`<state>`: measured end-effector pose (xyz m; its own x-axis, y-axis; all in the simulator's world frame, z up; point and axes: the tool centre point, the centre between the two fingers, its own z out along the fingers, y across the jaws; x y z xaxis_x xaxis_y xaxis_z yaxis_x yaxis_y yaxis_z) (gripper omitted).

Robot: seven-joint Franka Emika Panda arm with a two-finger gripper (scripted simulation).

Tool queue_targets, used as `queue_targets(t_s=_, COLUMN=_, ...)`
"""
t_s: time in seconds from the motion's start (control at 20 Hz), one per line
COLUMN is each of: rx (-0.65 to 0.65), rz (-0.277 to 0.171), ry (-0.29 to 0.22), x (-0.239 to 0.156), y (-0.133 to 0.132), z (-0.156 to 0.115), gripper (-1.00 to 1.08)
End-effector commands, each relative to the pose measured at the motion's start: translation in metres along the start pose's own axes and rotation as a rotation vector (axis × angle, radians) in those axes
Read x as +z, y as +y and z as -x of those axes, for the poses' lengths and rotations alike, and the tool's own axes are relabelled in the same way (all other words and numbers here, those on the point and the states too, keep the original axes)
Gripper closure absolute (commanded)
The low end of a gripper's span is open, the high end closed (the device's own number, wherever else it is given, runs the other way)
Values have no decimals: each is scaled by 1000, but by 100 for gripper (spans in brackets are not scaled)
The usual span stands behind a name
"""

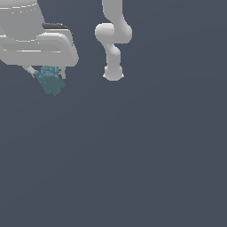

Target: Pick up the object and move it to a goal position.

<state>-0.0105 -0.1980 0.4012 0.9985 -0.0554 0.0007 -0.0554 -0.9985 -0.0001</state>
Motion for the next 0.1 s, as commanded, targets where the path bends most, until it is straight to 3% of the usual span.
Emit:
queue_targets(t_s=0.0, rx=0, rz=0, ry=0, x=-2, y=1, z=-1, gripper=108)
queue_targets(t_s=0.05, rx=0, rz=0, ry=0, x=-2, y=1, z=-1, gripper=108)
